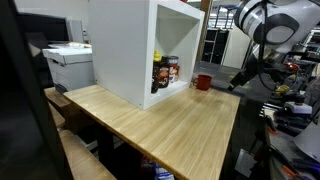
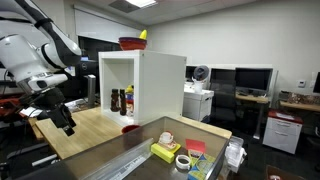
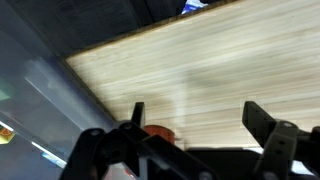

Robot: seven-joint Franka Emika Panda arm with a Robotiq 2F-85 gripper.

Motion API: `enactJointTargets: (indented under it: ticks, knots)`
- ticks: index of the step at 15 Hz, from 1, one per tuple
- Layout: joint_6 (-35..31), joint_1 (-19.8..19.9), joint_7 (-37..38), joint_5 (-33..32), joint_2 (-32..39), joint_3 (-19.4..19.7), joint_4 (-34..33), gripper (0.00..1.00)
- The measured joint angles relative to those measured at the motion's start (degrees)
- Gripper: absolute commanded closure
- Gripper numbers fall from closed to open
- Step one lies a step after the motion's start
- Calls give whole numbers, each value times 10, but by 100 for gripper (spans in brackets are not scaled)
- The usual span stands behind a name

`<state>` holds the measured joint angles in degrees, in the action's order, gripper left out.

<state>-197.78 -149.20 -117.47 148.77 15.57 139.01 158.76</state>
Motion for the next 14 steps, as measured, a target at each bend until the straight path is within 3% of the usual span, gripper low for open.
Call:
enactJointTargets:
  ticks: [14]
  knots:
    - [1, 1, 0, 0, 34, 13, 0, 0]
